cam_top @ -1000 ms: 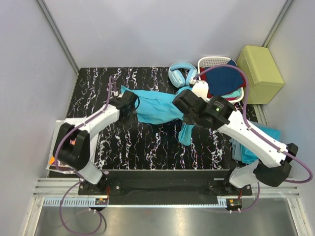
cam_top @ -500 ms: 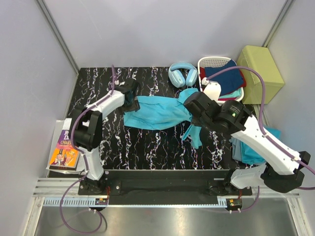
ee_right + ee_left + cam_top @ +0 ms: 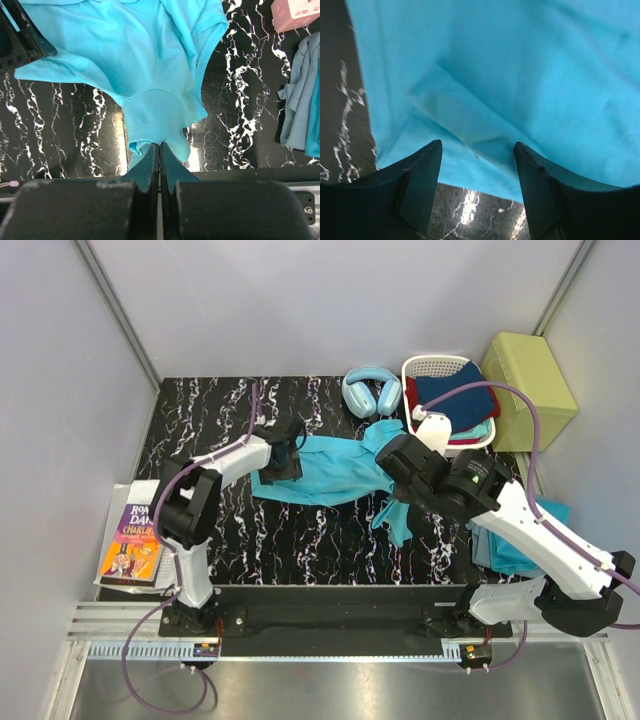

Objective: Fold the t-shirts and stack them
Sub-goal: Flatten out the tshirt

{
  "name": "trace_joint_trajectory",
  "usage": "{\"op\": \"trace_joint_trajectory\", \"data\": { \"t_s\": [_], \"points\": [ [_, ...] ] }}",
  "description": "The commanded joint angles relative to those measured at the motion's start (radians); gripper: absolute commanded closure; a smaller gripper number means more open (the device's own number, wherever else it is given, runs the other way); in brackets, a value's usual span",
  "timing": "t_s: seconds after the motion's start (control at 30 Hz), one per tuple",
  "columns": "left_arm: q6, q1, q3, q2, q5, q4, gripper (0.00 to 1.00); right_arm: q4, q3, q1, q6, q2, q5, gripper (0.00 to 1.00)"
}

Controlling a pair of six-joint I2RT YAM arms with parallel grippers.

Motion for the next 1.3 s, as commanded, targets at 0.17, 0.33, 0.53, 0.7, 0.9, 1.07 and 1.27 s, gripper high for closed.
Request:
{"op": "trace_joint_trajectory", "data": {
  "t_s": [0.17, 0.33, 0.53, 0.7, 0.9, 1.07, 1.27],
  "points": [
    [0.002, -0.003, 0.000, 0.009, -0.034, 0.055, 0.35, -0.070, -0.020, 0.004, -0.002, -0.039, 0.038, 1.00],
    [0.007, 0.014, 0.091, 0.044, -0.037, 0.053, 0.36, -0.071, -0.039, 0.003, 0.004, -0.057, 0.030, 1.00],
    [0.035, 0.022, 0.235, 0.125, -0.056, 0.021, 0.36, -0.068, -0.054, 0.003, 0.006, -0.062, 0.022, 1.00],
    [0.032, 0.028, 0.296, 0.174, -0.043, 0.015, 0.36, -0.064, -0.063, 0.004, -0.005, -0.059, 0.021, 1.00],
    [0.036, 0.030, 0.341, 0.190, -0.068, -0.014, 0.38, -0.042, -0.066, 0.003, -0.017, -0.052, 0.010, 1.00],
    [0.042, 0.027, 0.159, -0.005, -0.121, 0.029, 0.38, 0.004, -0.091, 0.004, -0.022, -0.049, -0.018, 1.00],
    [0.035, 0.028, -0.004, -0.177, -0.128, 0.072, 0.37, 0.045, -0.094, 0.004, -0.034, -0.028, -0.038, 1.00]
  ]
}}
